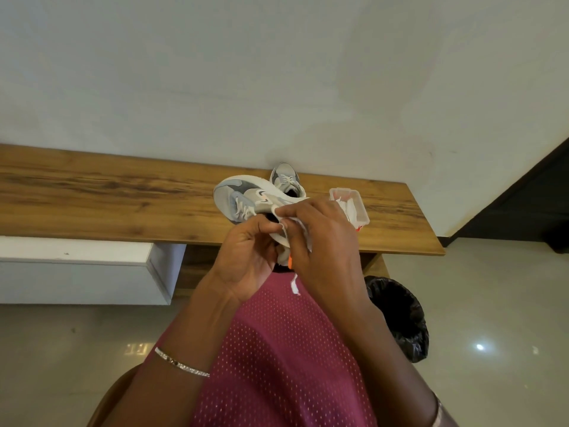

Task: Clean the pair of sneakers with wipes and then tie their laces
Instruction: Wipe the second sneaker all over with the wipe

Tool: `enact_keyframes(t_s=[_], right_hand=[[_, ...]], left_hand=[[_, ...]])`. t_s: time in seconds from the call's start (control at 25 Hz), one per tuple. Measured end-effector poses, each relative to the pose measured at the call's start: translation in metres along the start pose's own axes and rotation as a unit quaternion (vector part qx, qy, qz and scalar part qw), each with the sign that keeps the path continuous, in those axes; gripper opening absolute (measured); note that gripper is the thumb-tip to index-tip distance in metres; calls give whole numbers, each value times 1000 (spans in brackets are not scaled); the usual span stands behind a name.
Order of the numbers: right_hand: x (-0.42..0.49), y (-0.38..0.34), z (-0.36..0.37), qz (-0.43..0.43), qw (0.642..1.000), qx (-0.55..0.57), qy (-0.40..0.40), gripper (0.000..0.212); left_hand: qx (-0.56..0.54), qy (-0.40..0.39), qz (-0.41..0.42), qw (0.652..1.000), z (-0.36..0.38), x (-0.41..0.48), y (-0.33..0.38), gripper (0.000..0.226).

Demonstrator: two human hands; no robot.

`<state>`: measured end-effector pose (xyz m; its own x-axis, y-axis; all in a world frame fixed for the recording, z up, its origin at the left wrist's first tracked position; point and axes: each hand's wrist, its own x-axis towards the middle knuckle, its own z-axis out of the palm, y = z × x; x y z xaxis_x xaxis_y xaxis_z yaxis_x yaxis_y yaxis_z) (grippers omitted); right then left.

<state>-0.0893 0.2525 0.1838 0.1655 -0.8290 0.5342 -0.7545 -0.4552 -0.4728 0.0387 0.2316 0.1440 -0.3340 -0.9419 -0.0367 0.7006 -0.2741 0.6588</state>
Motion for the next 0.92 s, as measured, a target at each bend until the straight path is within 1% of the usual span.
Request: enact_keyframes(t_s=[0.08,0.2,0.24,0.32,0.44,0.48,0.6,0.72,0.8,0.92], right_hand=[[-6,-1,0,-8,1000,-7,-16,16],[-31,1,3,0,1000,3,-2,16],[-40,2,5,4,1000,11,2,16],[-50,3,7,10,1000,20,15,17],[-38,6,3,29,997,35,65,14],[-30,7,1,35,996,39,77,13],[-11,10,-2,46,995,47,80,12],[-13,12,-4,29,998,39,47,13],[-27,12,-5,32,998,36,31,15],[-43,11,-5,49,998,35,29,18]], left_hand=[[0,5,-2,1000,-4,1,4,38],[0,1,-13,1000,-6,1,6,64],[-1,-1,-14,1000,-7,2,6,68],[-5,-3,-12,1000,-7,4,7,67],[-3,-33,-18,999,-2,5,9,76],[-1,-37,-23,999,0,4,7,76],[10,-33,-35,999,7,1,2,64],[10,-27,-29,999,7,1,5,70],[14,-19,-22,999,5,2,9,72],[17,-3,-10,1000,3,2,9,60]])
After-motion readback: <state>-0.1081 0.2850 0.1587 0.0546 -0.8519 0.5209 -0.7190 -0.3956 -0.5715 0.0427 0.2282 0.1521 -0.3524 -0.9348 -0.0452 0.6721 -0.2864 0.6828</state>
